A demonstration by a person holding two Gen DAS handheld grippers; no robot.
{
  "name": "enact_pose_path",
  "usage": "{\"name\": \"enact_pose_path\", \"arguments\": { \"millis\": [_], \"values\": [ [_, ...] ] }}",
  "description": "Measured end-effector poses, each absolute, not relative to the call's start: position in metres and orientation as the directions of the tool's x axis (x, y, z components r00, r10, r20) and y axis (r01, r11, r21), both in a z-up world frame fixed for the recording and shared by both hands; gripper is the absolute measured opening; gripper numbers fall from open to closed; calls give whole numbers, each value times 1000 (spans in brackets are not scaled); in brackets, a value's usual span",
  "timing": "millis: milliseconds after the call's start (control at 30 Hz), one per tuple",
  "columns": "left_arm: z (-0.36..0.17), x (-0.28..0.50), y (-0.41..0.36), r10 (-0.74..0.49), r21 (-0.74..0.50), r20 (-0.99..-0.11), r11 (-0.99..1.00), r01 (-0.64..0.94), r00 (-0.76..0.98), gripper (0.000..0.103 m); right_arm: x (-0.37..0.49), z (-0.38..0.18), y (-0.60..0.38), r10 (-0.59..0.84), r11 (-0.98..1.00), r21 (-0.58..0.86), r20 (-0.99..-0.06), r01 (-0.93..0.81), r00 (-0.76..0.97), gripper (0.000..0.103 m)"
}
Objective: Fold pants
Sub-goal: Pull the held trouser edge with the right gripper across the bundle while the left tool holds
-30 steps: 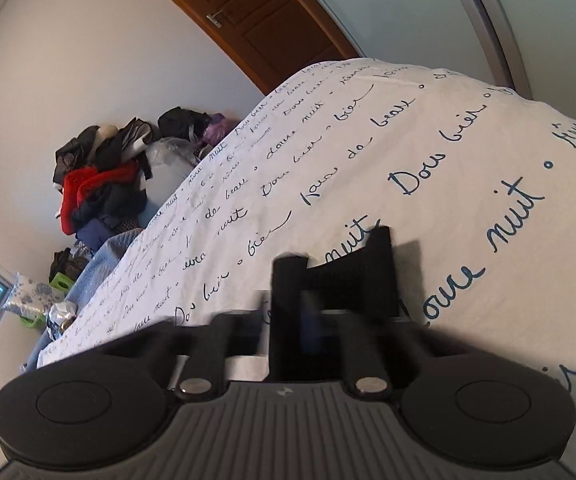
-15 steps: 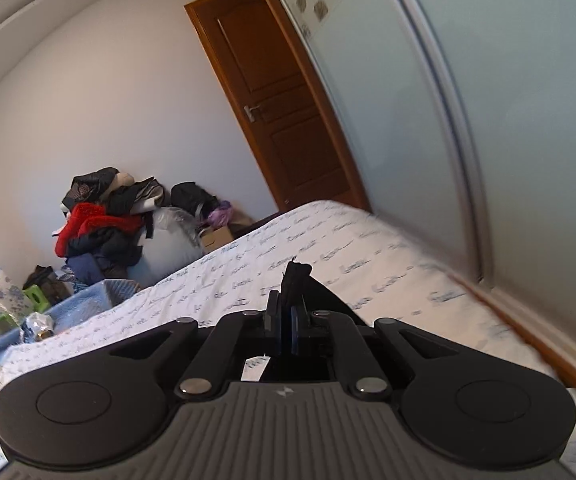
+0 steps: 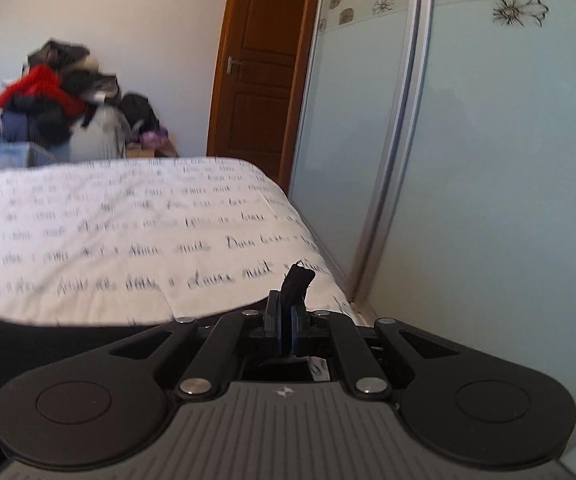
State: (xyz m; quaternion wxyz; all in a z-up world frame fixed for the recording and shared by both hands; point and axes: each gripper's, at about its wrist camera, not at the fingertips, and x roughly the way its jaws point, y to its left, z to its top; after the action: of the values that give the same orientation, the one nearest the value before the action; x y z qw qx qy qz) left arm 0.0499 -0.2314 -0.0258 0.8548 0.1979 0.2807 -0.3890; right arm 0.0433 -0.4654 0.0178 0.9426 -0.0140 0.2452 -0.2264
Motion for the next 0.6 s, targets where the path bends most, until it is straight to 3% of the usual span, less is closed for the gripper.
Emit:
{"name": "enact_pose_path", "arguments": {
  "millis": [233,600],
  "values": [
    [-29,44,-233,-547,142,-648,597,790,530,14,23,-7,-472,-430,892,-130,-542,434,722,5],
    [-31,33,-229,-545,178,-652,566,805,528,14,-5,-22,-475,-411,885,-68,-579,461,704,5]
  ]
}}
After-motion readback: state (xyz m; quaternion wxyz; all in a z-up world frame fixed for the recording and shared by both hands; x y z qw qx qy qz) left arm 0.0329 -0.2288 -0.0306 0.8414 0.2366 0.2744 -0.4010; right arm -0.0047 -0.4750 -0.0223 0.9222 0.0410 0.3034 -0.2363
